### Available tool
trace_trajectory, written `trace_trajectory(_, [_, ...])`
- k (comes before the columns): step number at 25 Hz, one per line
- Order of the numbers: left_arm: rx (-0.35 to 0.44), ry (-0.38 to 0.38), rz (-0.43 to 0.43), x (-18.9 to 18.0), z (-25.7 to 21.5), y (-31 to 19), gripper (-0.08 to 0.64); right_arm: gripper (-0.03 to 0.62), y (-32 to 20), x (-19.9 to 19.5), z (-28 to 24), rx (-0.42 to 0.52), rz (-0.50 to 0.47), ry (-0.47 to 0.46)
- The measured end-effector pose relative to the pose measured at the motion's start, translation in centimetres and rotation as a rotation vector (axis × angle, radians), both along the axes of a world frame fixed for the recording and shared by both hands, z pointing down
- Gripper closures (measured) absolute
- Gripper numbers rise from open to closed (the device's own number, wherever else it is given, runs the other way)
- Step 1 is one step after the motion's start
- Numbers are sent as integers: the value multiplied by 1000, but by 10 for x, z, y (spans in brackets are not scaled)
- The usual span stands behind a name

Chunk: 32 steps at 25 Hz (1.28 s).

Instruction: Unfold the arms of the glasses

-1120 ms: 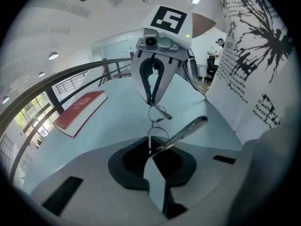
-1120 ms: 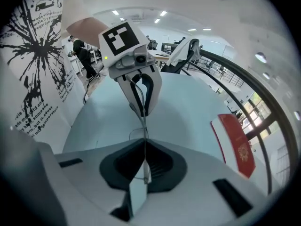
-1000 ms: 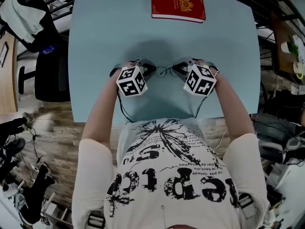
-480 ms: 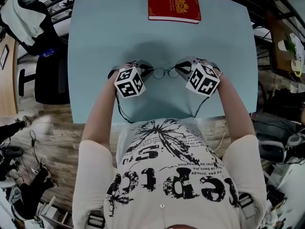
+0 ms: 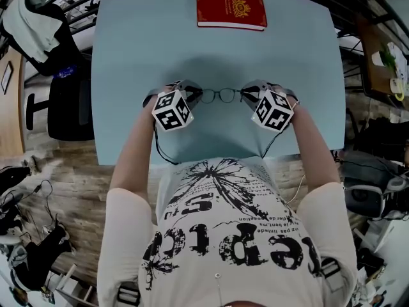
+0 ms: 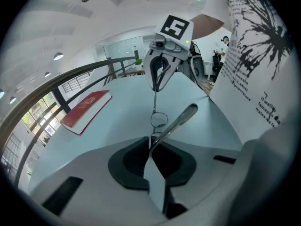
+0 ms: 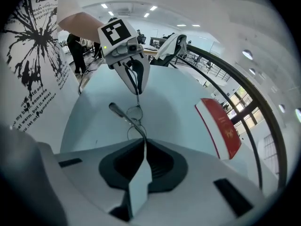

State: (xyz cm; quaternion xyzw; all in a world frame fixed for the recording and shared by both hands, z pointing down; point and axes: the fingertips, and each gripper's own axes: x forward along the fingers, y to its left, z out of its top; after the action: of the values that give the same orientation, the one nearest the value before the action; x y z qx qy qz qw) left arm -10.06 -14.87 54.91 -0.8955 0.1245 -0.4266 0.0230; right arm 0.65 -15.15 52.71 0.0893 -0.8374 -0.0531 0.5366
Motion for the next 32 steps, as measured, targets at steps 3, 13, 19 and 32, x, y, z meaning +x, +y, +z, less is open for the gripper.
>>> trace_trajectory(3, [6, 4, -6, 1, -2, 0, 531, 568, 1, 5, 4, 1, 2, 27])
trace_trajectory(13, [5, 47, -55, 4, -2, 0, 529, 568, 5, 2, 7, -8, 27, 12])
trace_trajectory(19, [1, 60, -102, 2, -2, 0, 505, 561, 1, -1, 2, -3, 108, -47])
trace_trajectory(32, [63, 140, -247, -28, -19, 22, 426, 448, 11, 26, 1, 52, 381, -139])
